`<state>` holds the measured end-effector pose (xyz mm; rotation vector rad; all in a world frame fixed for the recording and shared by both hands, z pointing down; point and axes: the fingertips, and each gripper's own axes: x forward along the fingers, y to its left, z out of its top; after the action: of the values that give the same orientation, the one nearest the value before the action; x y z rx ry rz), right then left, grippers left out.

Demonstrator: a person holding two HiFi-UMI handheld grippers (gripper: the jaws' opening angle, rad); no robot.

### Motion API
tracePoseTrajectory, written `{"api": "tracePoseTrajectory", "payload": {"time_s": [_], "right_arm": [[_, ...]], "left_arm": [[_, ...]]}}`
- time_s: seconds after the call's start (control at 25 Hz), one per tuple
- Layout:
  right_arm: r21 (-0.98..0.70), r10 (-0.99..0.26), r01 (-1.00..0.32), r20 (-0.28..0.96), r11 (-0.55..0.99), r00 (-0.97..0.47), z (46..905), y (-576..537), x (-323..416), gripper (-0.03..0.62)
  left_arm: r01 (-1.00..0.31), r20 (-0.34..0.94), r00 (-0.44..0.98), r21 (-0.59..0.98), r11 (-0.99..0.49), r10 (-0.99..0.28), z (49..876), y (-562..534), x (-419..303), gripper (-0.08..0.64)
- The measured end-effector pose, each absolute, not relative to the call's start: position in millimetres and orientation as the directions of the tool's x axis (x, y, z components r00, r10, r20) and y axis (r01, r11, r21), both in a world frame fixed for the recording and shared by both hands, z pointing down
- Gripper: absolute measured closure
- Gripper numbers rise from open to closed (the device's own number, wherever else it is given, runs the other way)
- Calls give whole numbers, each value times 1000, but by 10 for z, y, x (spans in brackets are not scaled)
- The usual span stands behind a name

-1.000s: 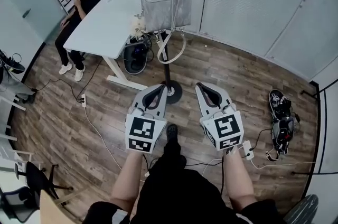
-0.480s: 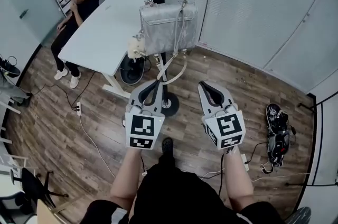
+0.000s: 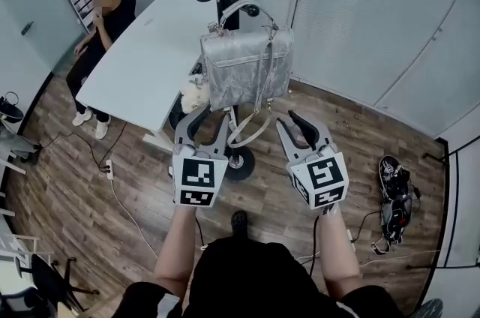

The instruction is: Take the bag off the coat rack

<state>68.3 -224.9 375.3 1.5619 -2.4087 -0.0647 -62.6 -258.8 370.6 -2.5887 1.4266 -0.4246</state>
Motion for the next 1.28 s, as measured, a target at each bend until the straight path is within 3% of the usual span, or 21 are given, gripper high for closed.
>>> {"api": "tracePoseTrajectory", "payload": {"time_s": [0.44,0.76,1.28], "right_arm": [[128,-862,-862,216,491,-459,3778,-2701,630,305],[33,-832,-840,167,542,-530,3688,-3050,723,277],[109,-804,-800,169,590,-570,3547,-3333,797,261]], "left_arm": [[-776,166,588,-159,-610,-792,3674,-2992,-560,339],[-751,156,631,-123,-649,-760,3565,-3148,-465,288],[-709,175,663,-167,-685,-728,3538,-3351,-339,230]]}}
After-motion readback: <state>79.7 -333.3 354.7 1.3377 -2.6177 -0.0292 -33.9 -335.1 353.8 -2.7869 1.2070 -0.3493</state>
